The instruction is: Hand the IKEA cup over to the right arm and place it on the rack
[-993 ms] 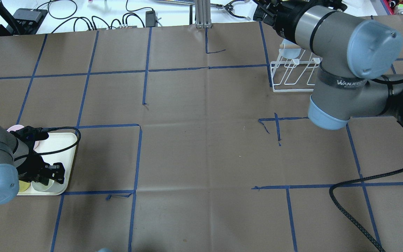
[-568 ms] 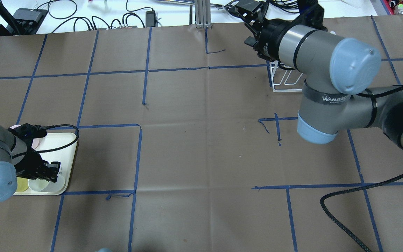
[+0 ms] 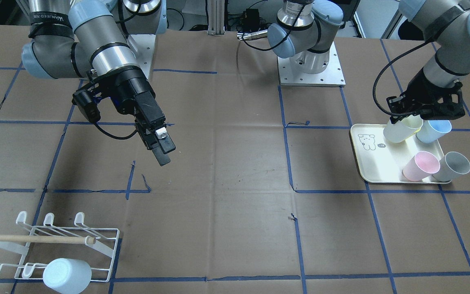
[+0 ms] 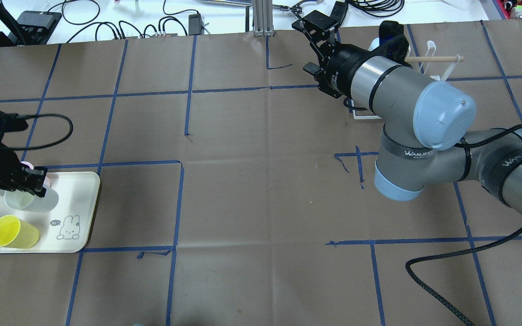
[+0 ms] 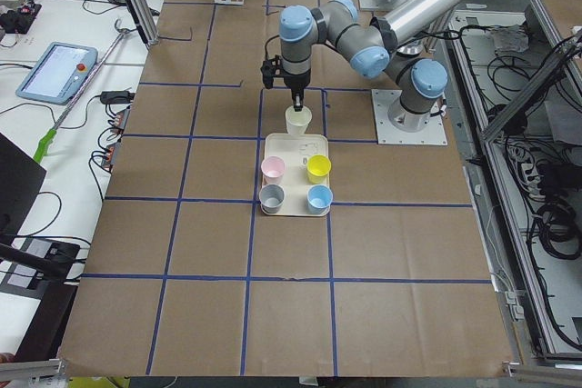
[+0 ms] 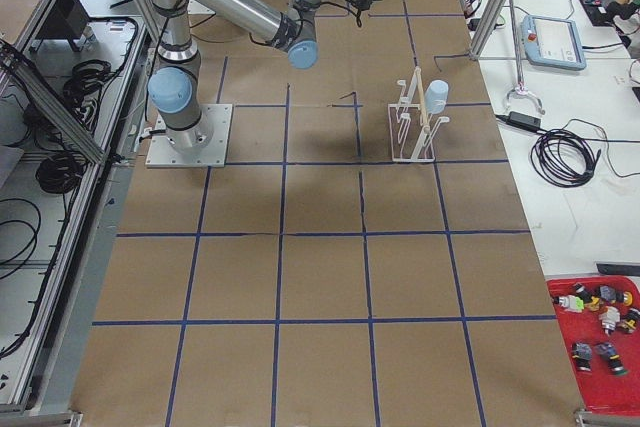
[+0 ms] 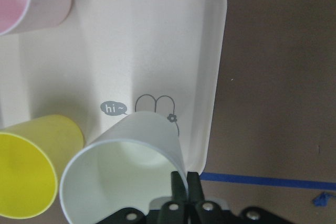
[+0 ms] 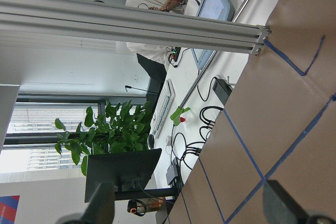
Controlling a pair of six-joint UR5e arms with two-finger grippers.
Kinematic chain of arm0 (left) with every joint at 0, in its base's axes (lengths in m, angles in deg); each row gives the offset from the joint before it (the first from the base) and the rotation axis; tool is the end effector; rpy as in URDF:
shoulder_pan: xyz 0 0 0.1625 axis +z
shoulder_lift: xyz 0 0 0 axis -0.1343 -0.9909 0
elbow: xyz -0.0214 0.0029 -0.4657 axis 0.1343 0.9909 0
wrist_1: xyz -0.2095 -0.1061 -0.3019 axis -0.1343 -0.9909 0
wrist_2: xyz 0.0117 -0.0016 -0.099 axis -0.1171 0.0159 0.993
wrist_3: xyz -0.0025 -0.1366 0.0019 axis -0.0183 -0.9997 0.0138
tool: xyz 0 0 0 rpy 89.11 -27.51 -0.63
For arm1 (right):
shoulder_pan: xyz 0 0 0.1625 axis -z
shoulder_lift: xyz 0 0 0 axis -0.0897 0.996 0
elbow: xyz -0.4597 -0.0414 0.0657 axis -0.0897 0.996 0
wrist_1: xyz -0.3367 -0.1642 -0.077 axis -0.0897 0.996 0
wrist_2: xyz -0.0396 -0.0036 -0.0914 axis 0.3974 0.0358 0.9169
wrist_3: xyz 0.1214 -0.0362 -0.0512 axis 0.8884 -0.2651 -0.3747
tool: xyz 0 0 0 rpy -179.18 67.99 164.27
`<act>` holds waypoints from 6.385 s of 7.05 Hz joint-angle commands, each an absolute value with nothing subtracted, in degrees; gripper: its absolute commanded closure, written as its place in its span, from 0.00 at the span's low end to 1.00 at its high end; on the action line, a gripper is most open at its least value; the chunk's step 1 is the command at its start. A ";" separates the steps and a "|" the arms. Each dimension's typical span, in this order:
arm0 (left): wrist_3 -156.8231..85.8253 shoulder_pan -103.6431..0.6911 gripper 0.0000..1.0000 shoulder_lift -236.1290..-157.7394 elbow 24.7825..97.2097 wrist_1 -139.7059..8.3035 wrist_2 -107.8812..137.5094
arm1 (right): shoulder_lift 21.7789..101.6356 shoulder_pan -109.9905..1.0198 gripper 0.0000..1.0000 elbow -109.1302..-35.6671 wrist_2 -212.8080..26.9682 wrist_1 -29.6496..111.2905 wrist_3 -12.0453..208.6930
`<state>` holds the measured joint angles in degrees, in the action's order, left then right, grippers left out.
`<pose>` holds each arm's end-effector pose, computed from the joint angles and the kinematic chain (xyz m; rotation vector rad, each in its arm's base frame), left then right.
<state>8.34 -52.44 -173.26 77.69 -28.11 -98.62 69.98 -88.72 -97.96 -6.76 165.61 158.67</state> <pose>0.0921 -0.4192 0.4029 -0.0188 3.1312 0.0795 0.2295 -0.5026 0.4414 0.8711 1.7248 -0.7435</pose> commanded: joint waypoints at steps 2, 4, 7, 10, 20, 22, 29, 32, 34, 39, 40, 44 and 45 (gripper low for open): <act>8.58 -56.51 1.00 -183.72 54.45 -40.55 -94.90 | 65.73 -88.72 0.00 -97.62 -6.44 175.17 162.76; 12.08 -58.63 1.00 -184.72 52.99 -33.94 -81.96 | 65.73 -88.72 0.00 -97.27 -6.44 175.19 164.08; 17.00 -58.99 1.00 -184.72 58.50 -20.05 -63.56 | 65.55 -88.72 0.00 -97.09 -6.44 175.19 164.35; 16.77 -61.35 1.00 -184.90 73.34 10.06 -48.42 | 65.55 -88.72 0.00 -97.18 -6.44 175.19 164.26; 11.76 -76.37 1.00 -185.25 93.51 41.17 -34.20 | 64.94 -88.63 0.00 -97.96 -6.70 177.55 174.73; 9.92 -77.71 1.00 -188.57 90.89 42.74 -34.49 | 64.41 -88.55 0.00 -98.93 -6.71 177.47 174.81; -17.95 -79.63 0.96 -197.55 89.03 73.61 -34.58 | 68.63 -88.90 0.08 -106.23 -6.26 174.24 175.16; -18.04 -80.95 0.96 -197.47 89.38 73.61 -34.49 | 68.63 -89.33 0.01 -104.22 -6.70 172.03 175.07; -18.13 -81.49 0.96 -197.47 89.38 73.61 -34.58 | 68.19 -90.56 0.01 -103.25 -6.70 171.15 175.07; -19.97 -81.49 0.94 -197.38 89.21 73.61 -34.67 | 65.20 -93.29 0.01 -99.21 -6.35 169.66 175.16; -20.06 -81.49 0.94 -197.47 89.21 73.61 -34.67 | 65.11 -93.29 0.01 -98.68 -6.35 168.43 175.08; -20.86 -81.66 0.93 -197.29 89.29 73.61 -34.67 | 63.09 -94.17 0.01 -96.13 -6.18 168.16 174.90; -20.94 -81.67 0.93 -197.29 89.29 73.61 -34.67 | 63.09 -94.17 0.01 -96.04 -6.18 168.16 174.90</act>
<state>-20.84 -81.63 -197.31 89.28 73.61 -34.67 63.21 -94.08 -96.42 -6.21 168.17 174.90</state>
